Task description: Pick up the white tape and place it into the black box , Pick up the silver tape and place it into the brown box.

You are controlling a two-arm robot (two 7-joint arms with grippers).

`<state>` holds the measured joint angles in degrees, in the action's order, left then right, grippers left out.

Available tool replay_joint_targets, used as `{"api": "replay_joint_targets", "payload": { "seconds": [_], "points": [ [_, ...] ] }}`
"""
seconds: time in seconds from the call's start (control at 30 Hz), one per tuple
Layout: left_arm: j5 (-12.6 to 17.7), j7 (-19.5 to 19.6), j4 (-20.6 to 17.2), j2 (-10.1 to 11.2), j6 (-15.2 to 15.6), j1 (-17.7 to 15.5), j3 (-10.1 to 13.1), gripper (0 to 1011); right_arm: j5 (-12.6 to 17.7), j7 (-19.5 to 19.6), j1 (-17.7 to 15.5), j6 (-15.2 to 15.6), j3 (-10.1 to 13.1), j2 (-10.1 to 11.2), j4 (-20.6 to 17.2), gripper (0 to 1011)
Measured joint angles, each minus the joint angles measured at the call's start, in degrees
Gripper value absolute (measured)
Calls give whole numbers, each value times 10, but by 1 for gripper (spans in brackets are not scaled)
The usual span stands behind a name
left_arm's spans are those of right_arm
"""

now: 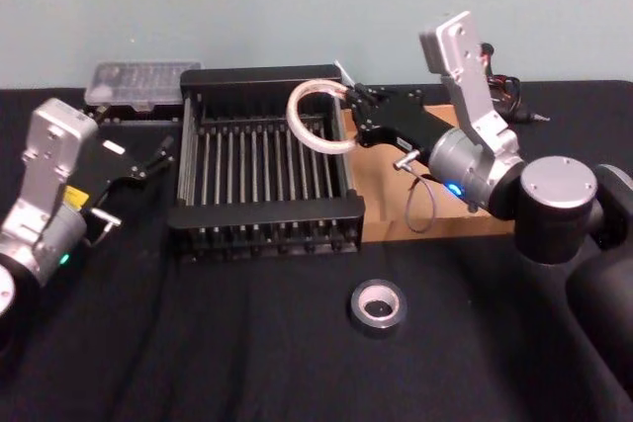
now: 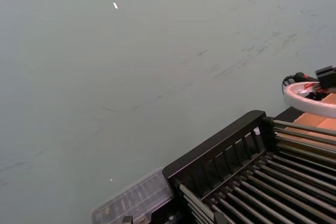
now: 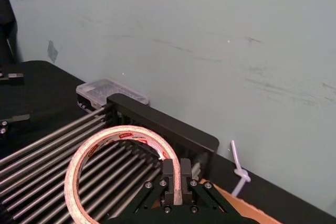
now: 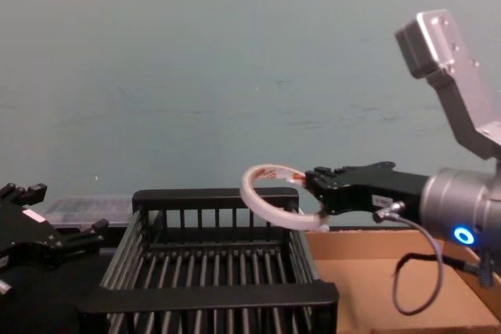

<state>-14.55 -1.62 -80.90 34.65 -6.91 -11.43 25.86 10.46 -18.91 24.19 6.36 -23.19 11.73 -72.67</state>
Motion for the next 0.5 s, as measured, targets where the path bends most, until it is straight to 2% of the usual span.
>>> {"api": "replay_joint_targets", "payload": {
  "seconds": [0.5],
  "points": [
    [0,0,0,0,0,0,0,1001,-35,-11,52,1,-29,-29,61,80]
  ]
}}
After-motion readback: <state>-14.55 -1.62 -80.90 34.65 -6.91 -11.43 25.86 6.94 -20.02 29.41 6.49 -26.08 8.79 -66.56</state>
